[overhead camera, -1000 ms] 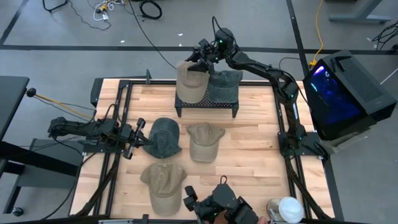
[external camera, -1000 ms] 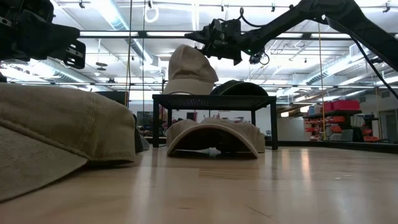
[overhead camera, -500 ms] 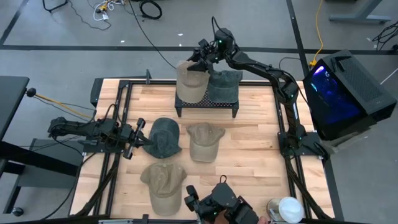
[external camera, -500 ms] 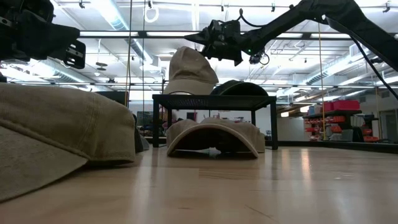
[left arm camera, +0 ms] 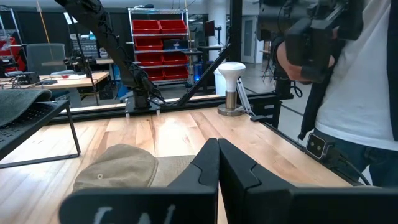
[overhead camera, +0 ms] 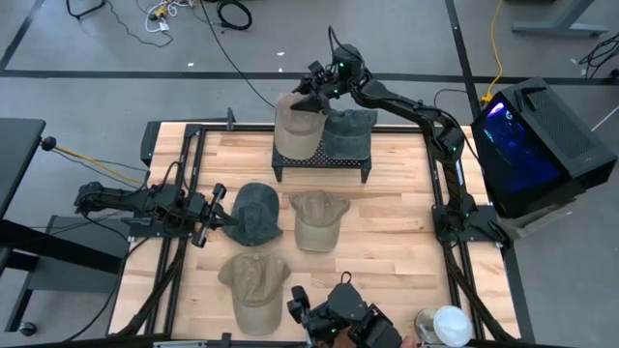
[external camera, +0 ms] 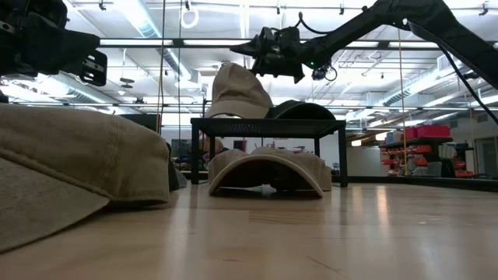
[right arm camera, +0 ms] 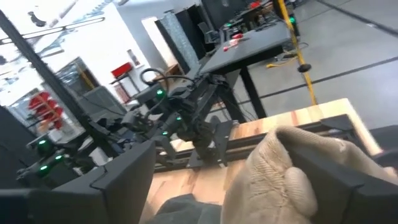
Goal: Pick & Place hat
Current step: Put the bottom right brown cap on the shelf
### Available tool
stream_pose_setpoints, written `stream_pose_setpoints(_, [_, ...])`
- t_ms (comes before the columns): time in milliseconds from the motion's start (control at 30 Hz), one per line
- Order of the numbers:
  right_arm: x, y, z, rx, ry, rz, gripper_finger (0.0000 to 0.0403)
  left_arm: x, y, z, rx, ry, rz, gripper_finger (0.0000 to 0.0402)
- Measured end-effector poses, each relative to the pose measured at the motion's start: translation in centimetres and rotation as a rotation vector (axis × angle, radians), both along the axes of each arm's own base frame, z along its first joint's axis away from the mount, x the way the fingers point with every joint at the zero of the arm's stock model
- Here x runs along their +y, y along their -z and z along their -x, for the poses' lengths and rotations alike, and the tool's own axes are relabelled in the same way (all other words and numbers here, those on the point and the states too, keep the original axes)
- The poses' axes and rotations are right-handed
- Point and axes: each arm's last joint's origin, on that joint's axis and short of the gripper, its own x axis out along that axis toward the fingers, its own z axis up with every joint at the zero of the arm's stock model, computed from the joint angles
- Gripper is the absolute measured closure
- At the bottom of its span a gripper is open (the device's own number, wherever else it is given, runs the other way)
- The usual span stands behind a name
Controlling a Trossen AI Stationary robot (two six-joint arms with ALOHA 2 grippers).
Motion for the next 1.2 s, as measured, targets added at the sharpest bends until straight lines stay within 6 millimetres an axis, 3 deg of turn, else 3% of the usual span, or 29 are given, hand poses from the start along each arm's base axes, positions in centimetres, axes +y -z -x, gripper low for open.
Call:
stream_pose_setpoints(300, [-0.29, 0.05, -0.1, -0.017, 0.103, 0.081, 0.0021, 0.0, -0.01, 0.0, 0.0, 0.0, 0.0, 0.0399])
stream_pose_setpoints(433, [-0.2, 0.02, -0.07, -0.024, 0.069, 0.082, 0.0008, 0.0, -0.01, 0.0, 0.0, 0.0, 0.0, 0.0399])
stream_pose_setpoints(867, [0.1, -0.3, 0.0, -0.056, -0.035, 0.083, 0.0004, 0.0, 0.0, 0.0, 0.0, 0.0, 0.0, 0.0399])
stream_pose_setpoints(1200, [-0.26, -0.19, -0.1, -0.032, 0.087, 0.071, 0.0004, 0.0, 0.0, 0.0, 0.0, 0.0, 0.0, 0.0399])
